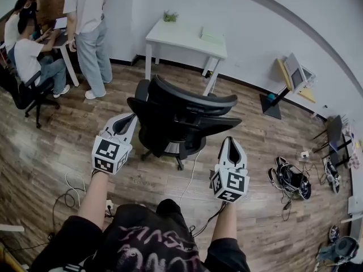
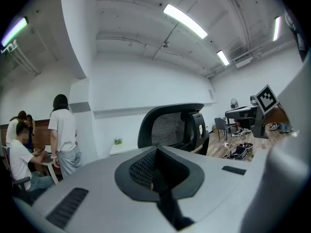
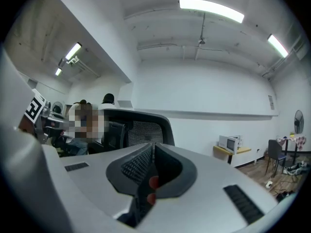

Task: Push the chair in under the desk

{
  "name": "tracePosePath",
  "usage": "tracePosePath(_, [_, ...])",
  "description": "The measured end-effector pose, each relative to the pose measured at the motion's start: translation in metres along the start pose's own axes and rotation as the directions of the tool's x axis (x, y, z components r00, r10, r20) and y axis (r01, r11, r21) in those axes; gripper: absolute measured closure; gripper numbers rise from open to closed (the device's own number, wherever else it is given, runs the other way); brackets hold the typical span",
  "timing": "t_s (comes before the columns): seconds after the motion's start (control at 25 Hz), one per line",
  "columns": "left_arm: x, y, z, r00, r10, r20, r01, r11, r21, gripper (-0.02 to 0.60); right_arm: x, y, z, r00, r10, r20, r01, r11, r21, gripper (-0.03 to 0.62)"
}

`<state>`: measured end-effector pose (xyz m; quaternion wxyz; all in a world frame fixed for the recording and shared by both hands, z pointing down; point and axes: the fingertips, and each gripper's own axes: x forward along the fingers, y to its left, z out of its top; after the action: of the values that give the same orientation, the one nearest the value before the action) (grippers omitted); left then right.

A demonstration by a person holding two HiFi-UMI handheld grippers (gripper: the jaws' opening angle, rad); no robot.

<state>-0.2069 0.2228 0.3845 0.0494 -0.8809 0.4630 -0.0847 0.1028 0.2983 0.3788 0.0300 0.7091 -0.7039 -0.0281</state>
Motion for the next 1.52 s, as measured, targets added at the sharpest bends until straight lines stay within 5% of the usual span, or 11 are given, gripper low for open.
tracePosePath(0.64, [0.053, 0.025, -0.021, 0.999, 0.02, -0.034, -0.021, 0.999, -0.027, 0.566, 0.053, -0.034, -0.009, 1.0, -0.009, 0.01, 0.01, 1.0, -0.029, 0.566])
tracePosePath(1.52, [0.116, 0.063, -0.025, 0.962, 0.245, -0.122, -0.249, 0.968, -0.02, 0.566, 0.171, -0.1, -0.031, 0.992, 0.124, 0.001, -0.124, 0.992, 0.022, 0.566])
